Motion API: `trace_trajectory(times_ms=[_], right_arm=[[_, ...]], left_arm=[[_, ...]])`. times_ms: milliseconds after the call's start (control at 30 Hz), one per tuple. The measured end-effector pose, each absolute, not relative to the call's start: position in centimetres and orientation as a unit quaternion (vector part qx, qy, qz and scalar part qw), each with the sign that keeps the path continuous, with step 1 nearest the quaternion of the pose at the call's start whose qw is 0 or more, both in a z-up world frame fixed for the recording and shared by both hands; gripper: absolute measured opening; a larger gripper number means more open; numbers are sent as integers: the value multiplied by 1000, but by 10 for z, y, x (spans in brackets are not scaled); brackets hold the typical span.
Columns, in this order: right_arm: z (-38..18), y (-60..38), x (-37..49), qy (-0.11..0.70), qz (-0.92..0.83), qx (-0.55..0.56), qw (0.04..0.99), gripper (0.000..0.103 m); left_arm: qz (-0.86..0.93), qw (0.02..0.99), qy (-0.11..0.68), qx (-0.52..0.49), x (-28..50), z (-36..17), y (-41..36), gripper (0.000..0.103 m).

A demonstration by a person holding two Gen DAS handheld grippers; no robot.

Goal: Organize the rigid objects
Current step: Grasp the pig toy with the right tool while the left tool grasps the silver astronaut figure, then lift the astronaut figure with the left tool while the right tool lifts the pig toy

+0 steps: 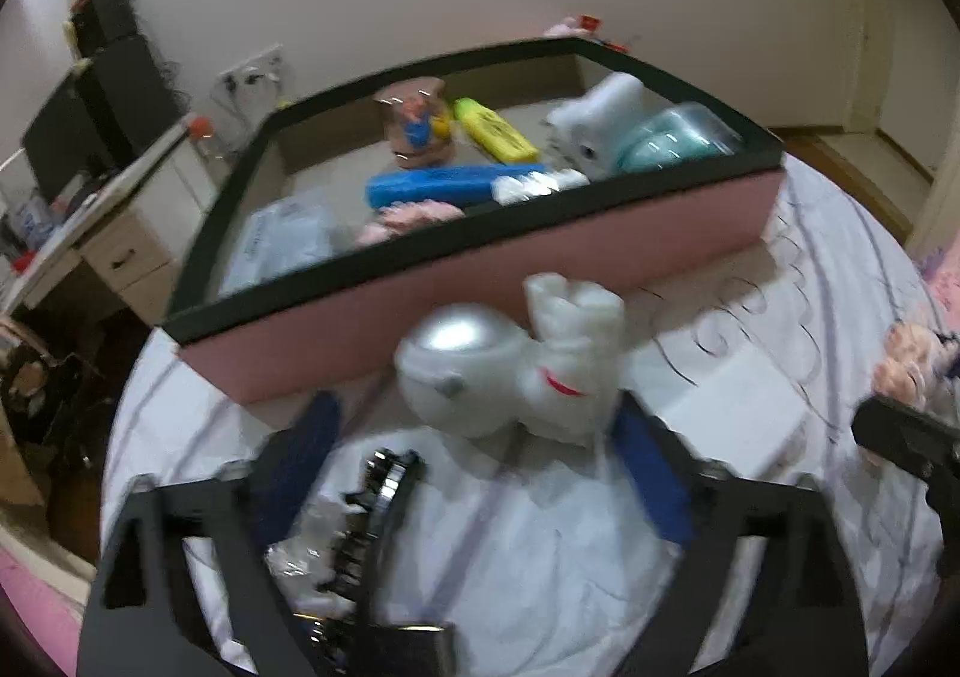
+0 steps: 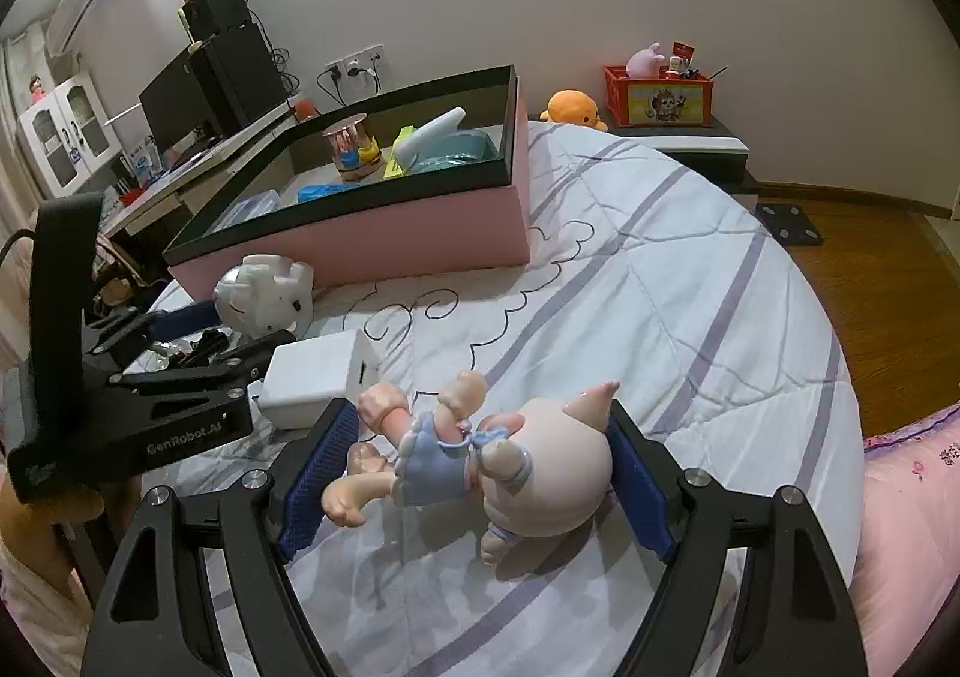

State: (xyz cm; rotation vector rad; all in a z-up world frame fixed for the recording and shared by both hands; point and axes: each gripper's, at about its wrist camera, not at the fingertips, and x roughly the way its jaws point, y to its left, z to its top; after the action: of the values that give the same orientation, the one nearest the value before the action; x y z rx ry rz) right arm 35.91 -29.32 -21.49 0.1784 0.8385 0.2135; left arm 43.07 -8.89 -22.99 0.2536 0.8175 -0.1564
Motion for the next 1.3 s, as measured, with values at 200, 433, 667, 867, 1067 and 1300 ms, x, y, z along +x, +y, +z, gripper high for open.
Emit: trace_trajectory(times_ms=[200,433,667,867,1067,1300], right_arm=[[-215,-292,360,407,104,85,904,81],[-215,-292,364,409,105,83,903,81],[-215,-287,367,407,99,72,905,81],[-209,-285,364,391,89,69,913,81],[-186,-277,349,359,82,60,928,81],[-137,-256,307,267,80,44,959,81]], left_arm=[[-84,906,403,102,446,-230,-88,102],[-96,899,422,75,459,-239,-91,70],[-89,917,381,72,439,-221,-85,70],[-97,922,367,72,412,-206,-79,70],[-101,930,348,60,381,-186,-71,70],[-81,953,290,20,333,-149,-52,70]])
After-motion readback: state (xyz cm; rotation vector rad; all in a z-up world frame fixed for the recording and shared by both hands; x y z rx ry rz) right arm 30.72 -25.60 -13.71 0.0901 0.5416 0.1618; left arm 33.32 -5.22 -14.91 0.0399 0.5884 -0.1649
